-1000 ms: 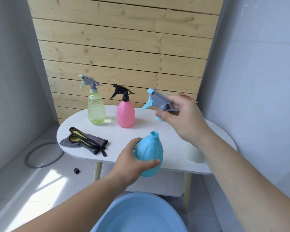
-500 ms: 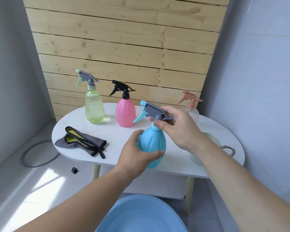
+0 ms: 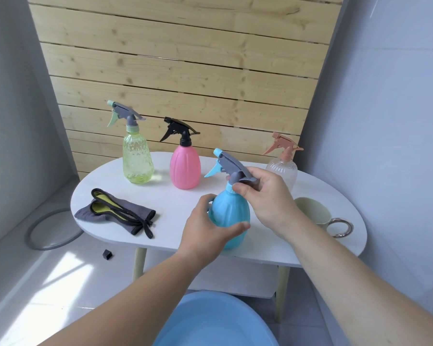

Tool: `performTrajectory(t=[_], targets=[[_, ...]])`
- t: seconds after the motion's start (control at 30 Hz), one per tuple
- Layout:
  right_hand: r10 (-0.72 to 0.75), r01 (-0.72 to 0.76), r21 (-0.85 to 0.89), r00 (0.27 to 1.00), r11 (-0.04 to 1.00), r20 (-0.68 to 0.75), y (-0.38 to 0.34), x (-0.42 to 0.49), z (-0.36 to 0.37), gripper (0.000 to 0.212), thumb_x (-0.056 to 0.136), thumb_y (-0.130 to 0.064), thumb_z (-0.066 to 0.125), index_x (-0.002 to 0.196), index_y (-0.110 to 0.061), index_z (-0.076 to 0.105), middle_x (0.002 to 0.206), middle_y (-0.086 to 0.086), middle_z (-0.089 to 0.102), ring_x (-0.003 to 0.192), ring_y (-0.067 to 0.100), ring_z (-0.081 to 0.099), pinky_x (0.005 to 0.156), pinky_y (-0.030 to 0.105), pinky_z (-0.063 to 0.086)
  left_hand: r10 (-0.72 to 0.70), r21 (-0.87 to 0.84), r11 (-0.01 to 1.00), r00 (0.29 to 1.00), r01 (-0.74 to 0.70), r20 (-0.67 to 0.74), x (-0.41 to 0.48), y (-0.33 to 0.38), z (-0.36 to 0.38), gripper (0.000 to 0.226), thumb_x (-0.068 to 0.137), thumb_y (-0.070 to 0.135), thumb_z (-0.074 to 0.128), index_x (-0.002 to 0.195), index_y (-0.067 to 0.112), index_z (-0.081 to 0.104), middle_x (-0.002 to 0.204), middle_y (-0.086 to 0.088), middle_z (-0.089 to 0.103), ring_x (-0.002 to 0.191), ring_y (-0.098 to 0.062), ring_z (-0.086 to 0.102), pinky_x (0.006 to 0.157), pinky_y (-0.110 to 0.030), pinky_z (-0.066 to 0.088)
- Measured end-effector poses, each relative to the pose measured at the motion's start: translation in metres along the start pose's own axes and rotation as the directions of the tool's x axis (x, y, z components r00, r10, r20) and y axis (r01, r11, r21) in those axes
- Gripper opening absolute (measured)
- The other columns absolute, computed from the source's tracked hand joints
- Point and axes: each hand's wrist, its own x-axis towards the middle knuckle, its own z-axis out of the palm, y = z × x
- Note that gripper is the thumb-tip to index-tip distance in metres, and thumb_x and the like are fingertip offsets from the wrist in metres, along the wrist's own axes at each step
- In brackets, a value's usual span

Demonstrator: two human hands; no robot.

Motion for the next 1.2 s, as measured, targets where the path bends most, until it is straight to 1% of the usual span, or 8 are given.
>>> performTrajectory(t=[0.23,0.4,0.57,0.7,0.8,0.97,1.13,1.2], targets=[[0.055,-0.061,0.093,0.996,0.994,0.066,0.005,-0.003,-0.008,0.021,0.091,-0.003,0.064,0.105,-0.017,0.071,0.11,0.009,0.074,0.111,0.026,0.066,0.107,0.039,0.047,0.069,0.098,0.991,0.972,-0.093,0.226,0.004,-0.005,-0.012,0.09,0.073,0.025,0.083,0.15,0.036,0.037,0.131,0.009,0.058,0.115,-0.007,0.061,0.081,-0.02,0.056],[0.048,-0.051,0.106,0.998,0.993,0.028,0.005,-0.003,-0.006,0.024,0.09,-0.003,0.067,0.11,-0.015,0.07,0.106,0.002,0.077,0.108,0.021,0.069,0.104,0.034,0.049,0.088,0.221,0.969,0.991,-0.108,0.096,0.003,-0.008,-0.009,0.101,0.061,0.048,0.092,0.146,0.036,0.039,0.133,0.009,0.054,0.121,-0.013,0.055,0.099,-0.04,0.055],[0.05,-0.052,0.112,0.999,0.992,0.019,0.005,-0.004,-0.007,0.023,0.09,-0.004,0.068,0.11,-0.015,0.07,0.105,0.0,0.077,0.107,0.019,0.069,0.101,0.03,0.05,0.044,0.094,0.993,0.964,-0.071,0.263,0.009,-0.01,-0.012,0.11,0.064,0.036,0.079,0.159,0.037,0.024,0.146,0.007,0.051,0.127,-0.011,0.057,0.095,-0.027,0.057],[0.045,-0.046,0.084,0.999,0.995,0.017,0.006,-0.004,-0.007,0.022,0.09,-0.006,0.068,0.105,-0.022,0.071,0.104,-0.003,0.077,0.106,0.015,0.069,0.103,0.033,0.05,0.046,0.194,0.978,0.99,-0.071,0.132,0.011,-0.011,-0.01,0.114,0.057,0.051,0.094,0.151,0.032,0.033,0.132,0.005,0.052,0.12,-0.013,0.054,0.099,-0.035,0.052],[0.049,-0.05,0.083,0.999,0.995,0.01,0.006,-0.003,-0.007,0.021,0.091,-0.007,0.068,0.105,-0.022,0.071,0.103,-0.003,0.077,0.107,0.016,0.069,0.104,0.036,0.049,0.017,0.089,0.995,0.968,-0.04,0.251,0.014,-0.012,-0.006,0.118,0.055,0.053,0.083,0.157,0.038,0.026,0.144,0.003,0.05,0.129,-0.014,0.054,0.107,-0.042,0.053],[0.049,-0.048,0.079,0.999,0.996,-0.005,0.008,-0.003,-0.006,0.021,0.091,-0.008,0.068,0.1,-0.026,0.072,0.102,-0.005,0.077,0.107,0.016,0.069,0.103,0.035,0.049,0.043,0.186,0.98,0.99,-0.067,0.131,0.016,-0.009,-0.011,0.116,0.042,0.067,0.086,0.144,0.032,0.041,0.122,0.003,0.056,0.113,-0.015,0.057,0.093,-0.037,0.056],[0.065,-0.064,0.11,0.998,0.992,-0.012,0.005,-0.003,-0.005,0.022,0.091,-0.005,0.066,0.103,-0.023,0.071,0.101,-0.004,0.078,0.104,0.014,0.07,0.097,0.027,0.051,0.026,0.011,0.999,0.96,-0.031,0.277,0.017,-0.006,-0.009,0.094,0.064,0.029,0.079,0.149,0.035,0.039,0.134,0.003,0.061,0.119,-0.016,0.064,0.095,-0.038,0.06],[0.076,-0.074,0.117,0.997,0.99,-0.01,0.005,-0.004,-0.004,0.021,0.092,-0.006,0.066,0.104,-0.022,0.071,0.101,-0.005,0.078,0.104,0.013,0.071,0.095,0.025,0.051,0.051,0.061,0.996,0.975,-0.065,0.218,0.018,-0.007,-0.011,0.092,0.06,0.035,0.091,0.141,0.035,0.046,0.128,0.007,0.061,0.117,-0.014,0.061,0.093,-0.037,0.06]])
